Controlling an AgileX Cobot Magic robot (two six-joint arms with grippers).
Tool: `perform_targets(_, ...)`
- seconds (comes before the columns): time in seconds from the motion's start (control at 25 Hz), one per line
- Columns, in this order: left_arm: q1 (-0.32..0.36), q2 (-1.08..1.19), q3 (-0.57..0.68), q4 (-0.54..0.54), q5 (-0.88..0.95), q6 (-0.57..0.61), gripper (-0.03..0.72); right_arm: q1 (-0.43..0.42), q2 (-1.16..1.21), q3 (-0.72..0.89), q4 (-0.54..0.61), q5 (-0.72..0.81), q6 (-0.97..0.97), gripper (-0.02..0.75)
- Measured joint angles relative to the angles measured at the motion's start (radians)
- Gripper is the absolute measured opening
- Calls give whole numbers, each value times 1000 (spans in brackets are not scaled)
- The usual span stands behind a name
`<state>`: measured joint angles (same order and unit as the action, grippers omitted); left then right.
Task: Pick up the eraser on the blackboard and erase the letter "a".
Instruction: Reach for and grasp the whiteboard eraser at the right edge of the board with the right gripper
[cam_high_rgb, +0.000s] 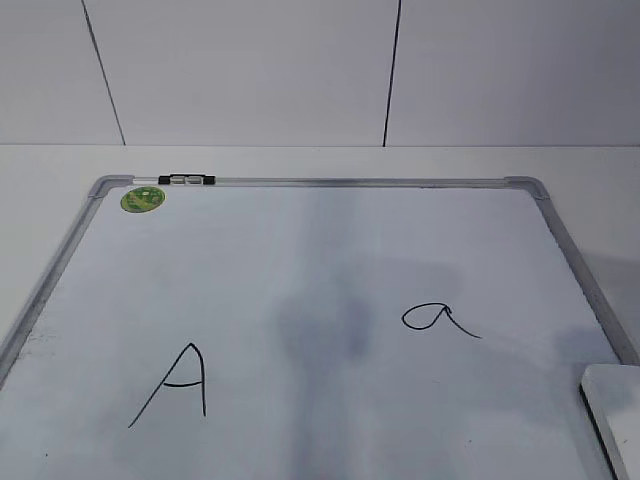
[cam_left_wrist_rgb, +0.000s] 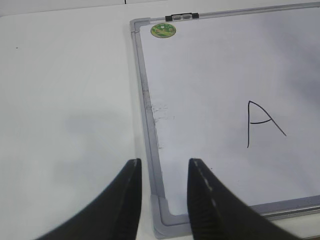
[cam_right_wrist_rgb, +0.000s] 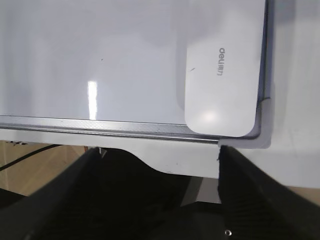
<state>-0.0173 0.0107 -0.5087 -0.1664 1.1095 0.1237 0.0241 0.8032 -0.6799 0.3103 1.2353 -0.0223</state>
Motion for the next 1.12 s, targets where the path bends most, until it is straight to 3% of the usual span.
perform_targets(0.24,0,0,0,0,0,0,235,15,19,0,-103,0,22,574)
perform_targets(0.8,0,0,0,0,0,0,235,33,215,0,-156,-4,7,573)
perform_targets(1.12,0,0,0,0,0,0,235,33,285,-6,-158,-109,-21,573)
